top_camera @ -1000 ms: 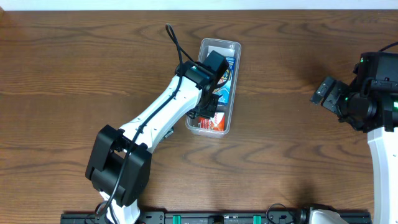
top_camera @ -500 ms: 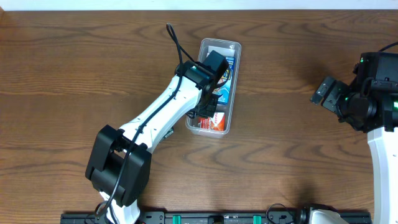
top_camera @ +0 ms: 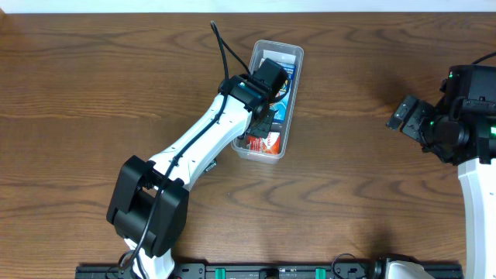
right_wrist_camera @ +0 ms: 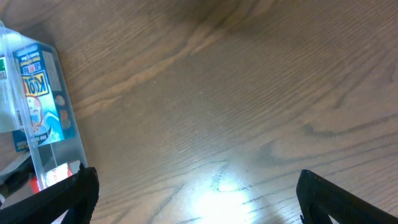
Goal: Pack container
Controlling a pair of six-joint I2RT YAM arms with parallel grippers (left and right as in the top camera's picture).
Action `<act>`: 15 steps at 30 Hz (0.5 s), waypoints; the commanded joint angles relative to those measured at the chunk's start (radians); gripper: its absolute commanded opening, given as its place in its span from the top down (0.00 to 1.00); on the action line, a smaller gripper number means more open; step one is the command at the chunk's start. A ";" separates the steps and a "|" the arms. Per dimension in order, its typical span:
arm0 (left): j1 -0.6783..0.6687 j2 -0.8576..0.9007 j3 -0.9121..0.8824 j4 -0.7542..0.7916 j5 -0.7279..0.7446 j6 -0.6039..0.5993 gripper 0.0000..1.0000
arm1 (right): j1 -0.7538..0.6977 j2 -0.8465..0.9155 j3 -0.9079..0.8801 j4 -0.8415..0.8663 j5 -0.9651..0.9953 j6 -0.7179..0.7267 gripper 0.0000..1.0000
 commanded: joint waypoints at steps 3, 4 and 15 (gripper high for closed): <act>0.003 0.006 0.031 0.036 -0.058 0.025 0.76 | -0.010 -0.004 0.004 0.000 0.004 -0.011 0.01; 0.003 0.006 0.031 0.046 -0.062 0.026 0.76 | -0.010 -0.004 0.004 0.000 0.004 -0.011 0.01; 0.003 0.006 0.031 0.203 -0.062 0.108 0.75 | -0.010 -0.004 0.004 0.000 0.004 -0.011 0.01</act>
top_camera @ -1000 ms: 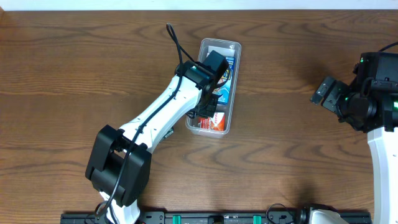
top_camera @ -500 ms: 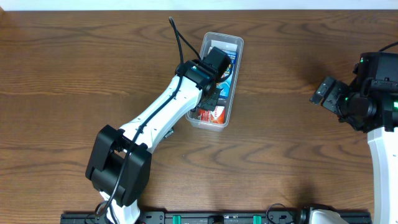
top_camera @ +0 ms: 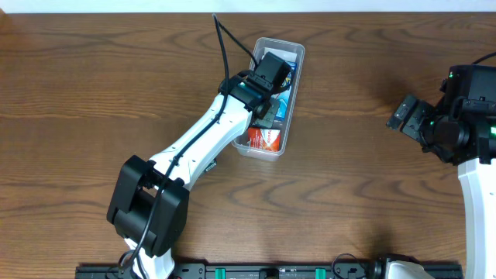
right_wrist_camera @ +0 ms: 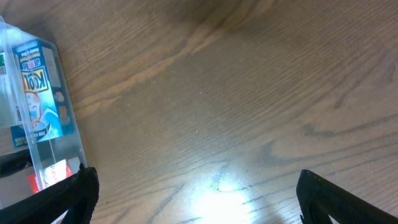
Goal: Pack container
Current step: 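Move the left gripper to the green Zam-Buk tin and grasp it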
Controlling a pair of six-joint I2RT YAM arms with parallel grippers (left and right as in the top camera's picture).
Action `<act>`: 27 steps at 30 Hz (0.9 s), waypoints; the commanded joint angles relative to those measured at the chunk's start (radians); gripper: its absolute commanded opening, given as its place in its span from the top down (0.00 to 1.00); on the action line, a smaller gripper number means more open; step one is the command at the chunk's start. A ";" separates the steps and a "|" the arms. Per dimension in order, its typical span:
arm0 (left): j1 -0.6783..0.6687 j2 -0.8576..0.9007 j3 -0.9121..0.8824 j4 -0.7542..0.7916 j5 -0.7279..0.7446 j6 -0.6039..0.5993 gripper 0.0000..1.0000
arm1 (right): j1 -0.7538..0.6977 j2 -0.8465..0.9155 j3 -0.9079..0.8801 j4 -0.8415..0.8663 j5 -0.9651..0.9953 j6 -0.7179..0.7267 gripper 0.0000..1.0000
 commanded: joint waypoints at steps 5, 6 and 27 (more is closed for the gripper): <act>0.003 0.005 0.031 0.033 -0.032 0.041 0.46 | -0.010 -0.004 0.004 0.000 0.004 -0.011 0.01; 0.003 0.005 0.031 0.032 -0.032 0.042 0.39 | -0.010 -0.004 0.004 0.000 0.004 -0.011 0.01; 0.256 -0.274 0.030 -0.499 -0.027 -0.183 0.23 | -0.010 -0.004 0.004 0.000 0.004 -0.011 0.01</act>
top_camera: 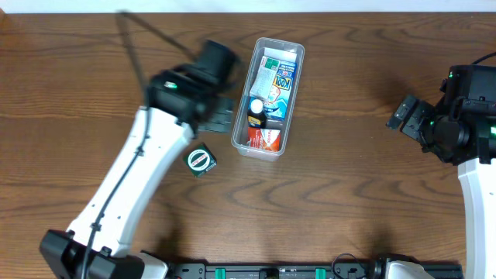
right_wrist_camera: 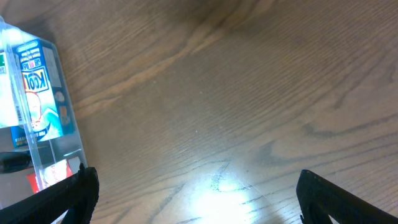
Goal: Pack container
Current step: 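Move the left gripper to the green Zam-Buk tin and grasp it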
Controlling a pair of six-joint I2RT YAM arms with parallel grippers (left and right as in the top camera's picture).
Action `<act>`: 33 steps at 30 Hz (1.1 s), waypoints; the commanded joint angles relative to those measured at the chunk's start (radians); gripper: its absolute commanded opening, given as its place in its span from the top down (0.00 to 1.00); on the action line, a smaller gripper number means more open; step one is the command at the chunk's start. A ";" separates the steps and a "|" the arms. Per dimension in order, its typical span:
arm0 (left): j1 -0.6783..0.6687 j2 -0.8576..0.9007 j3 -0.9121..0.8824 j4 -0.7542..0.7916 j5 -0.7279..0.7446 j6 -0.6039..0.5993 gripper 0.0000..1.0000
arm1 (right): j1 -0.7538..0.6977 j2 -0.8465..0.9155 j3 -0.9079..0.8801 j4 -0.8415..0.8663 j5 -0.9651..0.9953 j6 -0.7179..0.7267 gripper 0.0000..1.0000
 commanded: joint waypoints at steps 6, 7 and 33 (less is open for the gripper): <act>0.230 0.084 -0.209 0.113 0.219 -0.169 0.22 | -0.010 -0.004 0.004 0.000 0.004 -0.011 0.01; 0.240 0.088 -0.240 0.149 0.238 -0.197 0.22 | -0.010 -0.004 0.004 0.000 0.004 -0.011 0.01; 0.259 0.090 -0.727 0.613 0.280 -0.644 0.08 | -0.010 -0.004 0.004 0.000 0.004 -0.011 0.01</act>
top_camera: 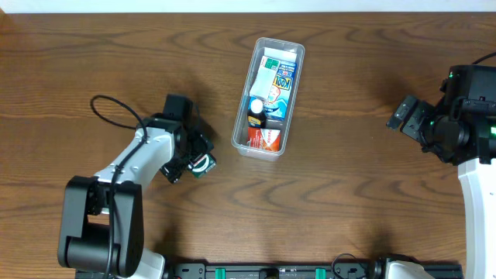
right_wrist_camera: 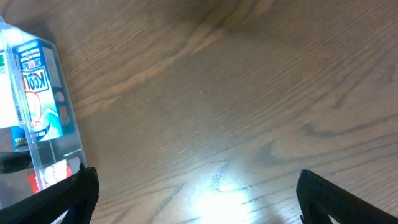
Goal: Pack container
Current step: 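Move the left gripper to the green Zam-Buk tin and grasp it, then place the green tin into the container and release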
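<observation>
The clear plastic container (top_camera: 292,91) stands at mid-table and holds a blue-and-white packet (top_camera: 277,81), a dark bottle with a white cap (top_camera: 256,108) and a red packet (top_camera: 265,139). Left of it, a small dark green tin with a white ring on top (top_camera: 204,163) lies on the table. My left gripper (top_camera: 191,159) sits low right at the tin, its fingers apart on either side, open. My right gripper (right_wrist_camera: 196,199) hangs open over bare wood at the right, also seen from overhead (top_camera: 407,115). The right wrist view catches the container's end (right_wrist_camera: 65,146) and the blue packet (right_wrist_camera: 38,87).
The brown wooden table (top_camera: 93,70) stretches wide on all sides of the container. A black rail (top_camera: 271,271) runs along the front edge between the two arm bases. The left arm's cable (top_camera: 116,108) loops above its forearm.
My left arm has swung from beside the container's left wall down to the green tin and now stands over it. The tin, the container and the right arm have not moved.
My left gripper was inside the container over the packets, and the dark bottle was hidden beneath it. Then it was out to the container's left, with the bottle standing in the container and a green tin showing on the table. Now it is at that tin.
</observation>
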Controlling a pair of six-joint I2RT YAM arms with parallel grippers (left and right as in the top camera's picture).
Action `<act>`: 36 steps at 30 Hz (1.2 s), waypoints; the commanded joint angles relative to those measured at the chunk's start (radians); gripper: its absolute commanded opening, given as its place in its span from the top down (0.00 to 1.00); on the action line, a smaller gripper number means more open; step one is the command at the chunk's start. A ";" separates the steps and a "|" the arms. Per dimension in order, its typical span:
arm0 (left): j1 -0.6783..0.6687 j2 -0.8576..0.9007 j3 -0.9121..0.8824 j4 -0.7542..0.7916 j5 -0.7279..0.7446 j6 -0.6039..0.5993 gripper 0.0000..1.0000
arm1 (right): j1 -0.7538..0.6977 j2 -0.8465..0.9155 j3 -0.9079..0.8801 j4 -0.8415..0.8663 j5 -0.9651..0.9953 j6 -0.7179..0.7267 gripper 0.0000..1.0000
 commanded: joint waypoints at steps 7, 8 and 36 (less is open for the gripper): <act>0.002 -0.005 -0.019 0.001 -0.008 0.012 0.26 | -0.010 -0.004 0.004 0.000 0.004 -0.010 0.01; 0.002 -0.005 -0.019 0.001 -0.008 0.023 0.28 | -0.010 -0.004 0.003 0.000 0.004 -0.011 0.01; -0.336 -0.149 0.406 -0.227 -0.039 0.661 0.38 | -0.010 -0.004 0.004 0.000 0.004 -0.010 0.01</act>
